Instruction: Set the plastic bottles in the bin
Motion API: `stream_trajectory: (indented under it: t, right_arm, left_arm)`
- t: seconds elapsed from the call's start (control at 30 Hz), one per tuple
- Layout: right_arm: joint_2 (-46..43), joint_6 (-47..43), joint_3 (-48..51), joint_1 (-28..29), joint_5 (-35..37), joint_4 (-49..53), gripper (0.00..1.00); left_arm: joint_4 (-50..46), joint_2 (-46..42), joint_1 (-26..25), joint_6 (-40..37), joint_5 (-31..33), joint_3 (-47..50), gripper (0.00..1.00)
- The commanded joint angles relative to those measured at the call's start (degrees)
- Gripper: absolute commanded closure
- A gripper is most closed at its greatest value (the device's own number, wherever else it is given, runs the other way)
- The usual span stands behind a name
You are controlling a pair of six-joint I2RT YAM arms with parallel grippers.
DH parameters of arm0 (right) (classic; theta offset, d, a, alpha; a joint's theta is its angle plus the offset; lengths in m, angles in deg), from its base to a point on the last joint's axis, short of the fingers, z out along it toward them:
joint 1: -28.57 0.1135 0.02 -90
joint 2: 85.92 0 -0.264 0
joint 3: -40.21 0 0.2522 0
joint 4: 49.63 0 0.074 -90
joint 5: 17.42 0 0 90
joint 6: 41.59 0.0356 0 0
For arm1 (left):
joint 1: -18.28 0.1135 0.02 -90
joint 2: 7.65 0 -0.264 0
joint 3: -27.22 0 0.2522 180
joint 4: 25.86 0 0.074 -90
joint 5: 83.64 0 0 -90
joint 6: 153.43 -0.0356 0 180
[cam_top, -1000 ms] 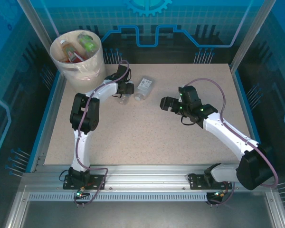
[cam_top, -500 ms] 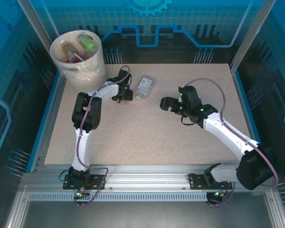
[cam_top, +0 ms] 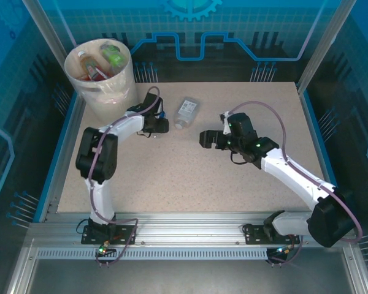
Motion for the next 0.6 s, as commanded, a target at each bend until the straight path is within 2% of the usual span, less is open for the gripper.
stream_trajectory:
  t: [0.0, 0.13, 0.27, 0.4, 0.57]
  right_arm:
    - [0.76, -7.34, -3.56, 3.28, -1.93, -2.37, 0.0]
    - [2.93, -11.02, -6.28, 6.59, -3.03, -4.76, 0.0]
    - [5.27, -13.96, -9.42, 9.53, -3.27, -7.11, 0.0]
    - [7.24, -14.65, -12.15, 10.9, -2.62, -7.73, 0.0]
    - [7.82, -14.23, -12.1, 11.19, -1.47, -9.29, 0.0]
  left_arm:
    - [7.19, -9.81, -0.23, 1.91, -6.57, 3.15, 0.43]
    - [6.66, -18.01, 0.08, 1.18, -8.39, 3.71, 0.44]
    - [2.96, -23.94, 2.07, 0.29, -8.75, 0.21, 0.44]
    - [-0.39, -26.9, 7.95, 0.0, -9.0, -6.47, 0.45]
    - [0.25, -26.47, 16.17, -0.96, -7.11, -13.77, 0.46]
